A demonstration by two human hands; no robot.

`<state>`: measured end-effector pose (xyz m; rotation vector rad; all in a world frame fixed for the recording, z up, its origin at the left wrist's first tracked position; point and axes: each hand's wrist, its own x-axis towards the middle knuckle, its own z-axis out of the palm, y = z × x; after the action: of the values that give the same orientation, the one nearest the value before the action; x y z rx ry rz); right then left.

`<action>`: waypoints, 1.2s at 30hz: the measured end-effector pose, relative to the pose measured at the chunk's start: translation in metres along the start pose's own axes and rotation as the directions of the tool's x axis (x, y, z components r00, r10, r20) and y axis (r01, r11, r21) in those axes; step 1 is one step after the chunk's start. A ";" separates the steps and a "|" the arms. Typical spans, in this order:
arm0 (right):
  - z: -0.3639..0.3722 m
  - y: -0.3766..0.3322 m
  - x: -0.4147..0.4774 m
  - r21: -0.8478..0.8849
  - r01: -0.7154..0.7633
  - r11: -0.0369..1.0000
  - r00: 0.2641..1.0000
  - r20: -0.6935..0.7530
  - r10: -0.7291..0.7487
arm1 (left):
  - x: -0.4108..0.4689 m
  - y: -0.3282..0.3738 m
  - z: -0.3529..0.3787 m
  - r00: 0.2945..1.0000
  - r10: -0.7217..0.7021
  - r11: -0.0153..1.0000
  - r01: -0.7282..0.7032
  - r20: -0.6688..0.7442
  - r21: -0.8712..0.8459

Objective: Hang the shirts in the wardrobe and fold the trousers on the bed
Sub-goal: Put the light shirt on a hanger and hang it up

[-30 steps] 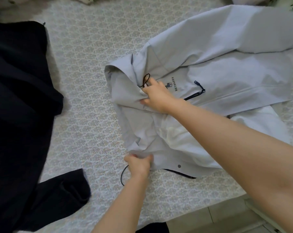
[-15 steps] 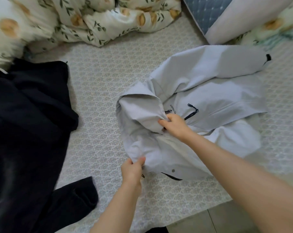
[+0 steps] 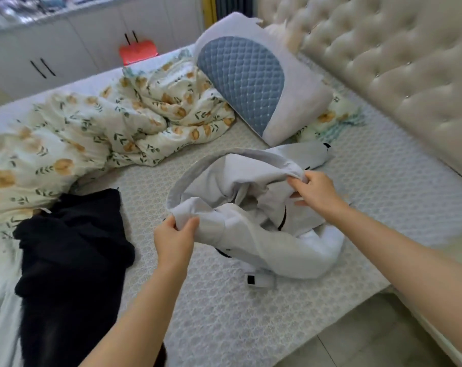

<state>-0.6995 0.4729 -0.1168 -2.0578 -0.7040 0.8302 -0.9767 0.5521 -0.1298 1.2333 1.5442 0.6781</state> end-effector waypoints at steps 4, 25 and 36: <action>-0.059 -0.052 -0.021 -0.042 0.126 0.991 0.988 -0.090 -0.129 | -0.006 0.084 0.006 0.965 0.256 0.965 -0.258 0.052 0.052; -0.184 -0.162 -0.232 -0.084 0.277 0.957 0.701 -0.664 -0.261 | -0.096 0.227 -0.004 0.594 0.721 0.637 -0.771 0.356 -0.002; -0.178 -0.118 -0.386 -0.019 0.161 0.987 0.459 -0.884 -0.091 | -0.166 0.221 -0.001 0.353 0.653 0.599 -0.782 0.670 -0.171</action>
<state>-0.8320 0.1795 0.1847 -1.9740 -0.1963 -0.3774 -0.9000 0.4678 0.1220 2.0660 0.3476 0.5096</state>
